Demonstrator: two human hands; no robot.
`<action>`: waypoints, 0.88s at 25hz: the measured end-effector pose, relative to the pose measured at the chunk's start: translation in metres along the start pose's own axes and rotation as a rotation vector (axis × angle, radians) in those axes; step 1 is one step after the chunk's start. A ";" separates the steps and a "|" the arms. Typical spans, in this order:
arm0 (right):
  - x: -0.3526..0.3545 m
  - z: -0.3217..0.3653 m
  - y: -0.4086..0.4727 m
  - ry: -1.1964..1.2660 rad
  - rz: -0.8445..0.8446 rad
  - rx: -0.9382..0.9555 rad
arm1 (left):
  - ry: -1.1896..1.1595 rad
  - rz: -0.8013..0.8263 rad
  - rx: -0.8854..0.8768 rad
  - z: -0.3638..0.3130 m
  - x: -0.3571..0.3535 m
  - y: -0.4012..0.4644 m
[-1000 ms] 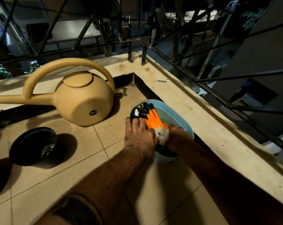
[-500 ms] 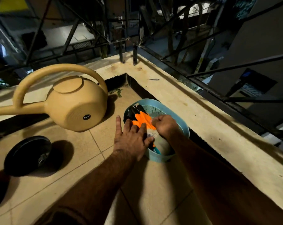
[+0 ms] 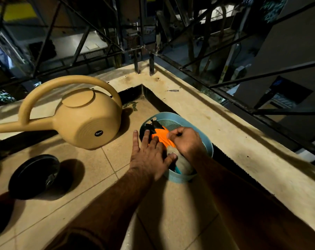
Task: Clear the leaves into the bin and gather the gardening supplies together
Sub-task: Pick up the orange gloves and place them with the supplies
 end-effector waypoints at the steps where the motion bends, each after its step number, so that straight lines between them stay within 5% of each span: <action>1: -0.002 0.002 -0.002 -0.021 -0.026 -0.021 | -0.015 0.012 -0.005 -0.001 0.000 0.003; 6: -0.008 0.014 -0.013 -0.445 -0.214 0.145 | -0.004 0.054 -0.022 -0.004 -0.005 0.010; 12: -0.007 0.009 -0.016 -0.284 -0.210 -0.030 | 0.022 0.084 -0.024 -0.007 -0.006 0.009; 15: -0.003 0.009 -0.021 -0.396 -0.315 0.248 | 0.042 -0.034 -0.022 -0.003 -0.003 0.005; 17: -0.008 0.002 -0.025 -0.468 -0.149 0.340 | 0.044 -0.018 -0.007 0.002 -0.004 0.004; 19: -0.013 -0.004 -0.022 -0.448 0.065 0.197 | -0.020 0.070 0.002 0.004 -0.006 0.004; 22: -0.015 -0.007 -0.025 -0.506 0.067 0.186 | -0.062 0.079 -0.033 -0.001 -0.006 0.000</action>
Point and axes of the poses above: each hand's wrist, its own y-axis towards the middle knuckle, its own x-axis out of the back of the hand, z = x × y, the point moved 2 cm from there along y, towards the middle knuckle, and after that the axes turned 14 degrees about -x, right-handed, at the moved point
